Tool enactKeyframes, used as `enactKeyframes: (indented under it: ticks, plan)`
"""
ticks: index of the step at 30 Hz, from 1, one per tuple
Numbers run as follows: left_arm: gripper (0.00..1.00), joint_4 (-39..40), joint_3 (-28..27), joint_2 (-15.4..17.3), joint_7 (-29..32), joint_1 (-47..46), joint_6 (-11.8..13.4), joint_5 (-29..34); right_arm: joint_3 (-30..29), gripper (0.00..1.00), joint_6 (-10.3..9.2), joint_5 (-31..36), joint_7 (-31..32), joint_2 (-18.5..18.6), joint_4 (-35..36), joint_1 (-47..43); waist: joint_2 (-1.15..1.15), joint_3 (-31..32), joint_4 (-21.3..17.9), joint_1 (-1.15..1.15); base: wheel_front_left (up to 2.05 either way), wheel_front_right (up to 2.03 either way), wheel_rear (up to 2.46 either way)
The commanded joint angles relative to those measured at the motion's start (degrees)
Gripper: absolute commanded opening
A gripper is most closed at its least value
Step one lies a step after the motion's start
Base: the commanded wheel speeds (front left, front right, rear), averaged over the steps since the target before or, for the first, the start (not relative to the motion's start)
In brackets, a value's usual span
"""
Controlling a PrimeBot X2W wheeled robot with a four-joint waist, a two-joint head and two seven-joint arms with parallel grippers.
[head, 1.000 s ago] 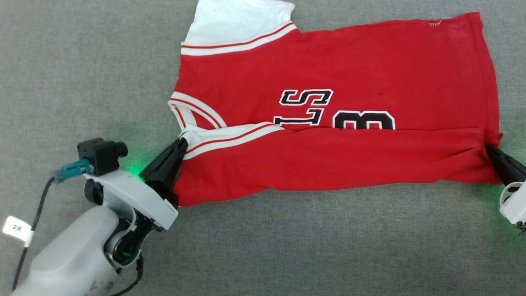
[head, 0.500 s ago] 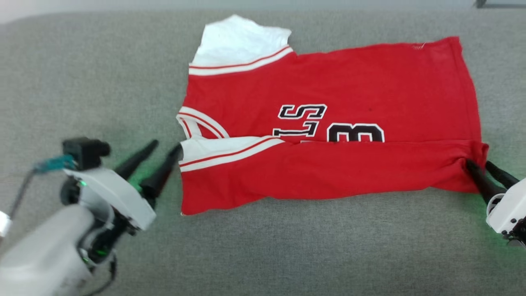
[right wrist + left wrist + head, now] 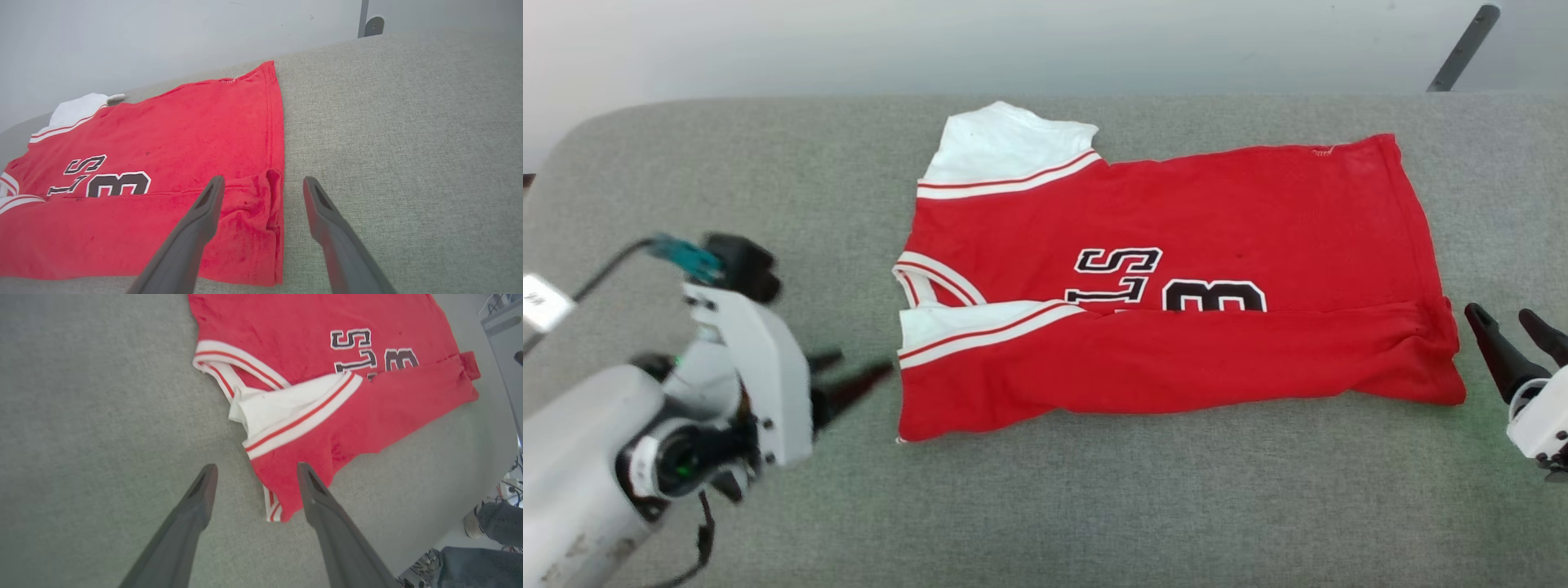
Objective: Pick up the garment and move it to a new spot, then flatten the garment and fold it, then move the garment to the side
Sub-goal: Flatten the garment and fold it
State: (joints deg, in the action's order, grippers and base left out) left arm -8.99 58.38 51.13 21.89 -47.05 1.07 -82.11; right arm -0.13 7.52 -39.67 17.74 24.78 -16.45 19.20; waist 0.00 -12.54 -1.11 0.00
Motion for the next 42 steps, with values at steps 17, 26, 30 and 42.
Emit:
enactKeyframes:
  ticks: [17,26,30,42]
  plan:
    - [1.0,-3.06,2.71,-3.53,13.49,0.4,4.16,-8.61,0.96,1.0,-0.06,0.61,1.64,-1.02,3.54,1.34,0.0,-5.82,-5.25,0.0,0.0,0.0,0.0]
    - [0.23,-11.2,3.99,-8.27,13.78,1.81,0.76,-9.31,1.73,1.0,-0.06,1.45,5.54,0.42,6.63,0.77,0.0,-7.04,-6.38,0.0,0.0,0.0,0.0]
    - [0.0,-11.91,3.72,-9.64,13.59,2.17,-1.64,-9.78,4.72,1.0,-0.06,0.8,12.51,3.11,8.65,-0.48,0.0,-6.79,-6.17,0.0,0.0,0.0,0.0]
    - [0.0,-11.54,3.62,-11.45,12.26,-0.53,-4.2,-7.31,11.08,1.0,-0.06,3.05,30.41,9.1,9.49,5.09,0.0,-8.75,-3.28,0.0,0.0,0.0,0.0]
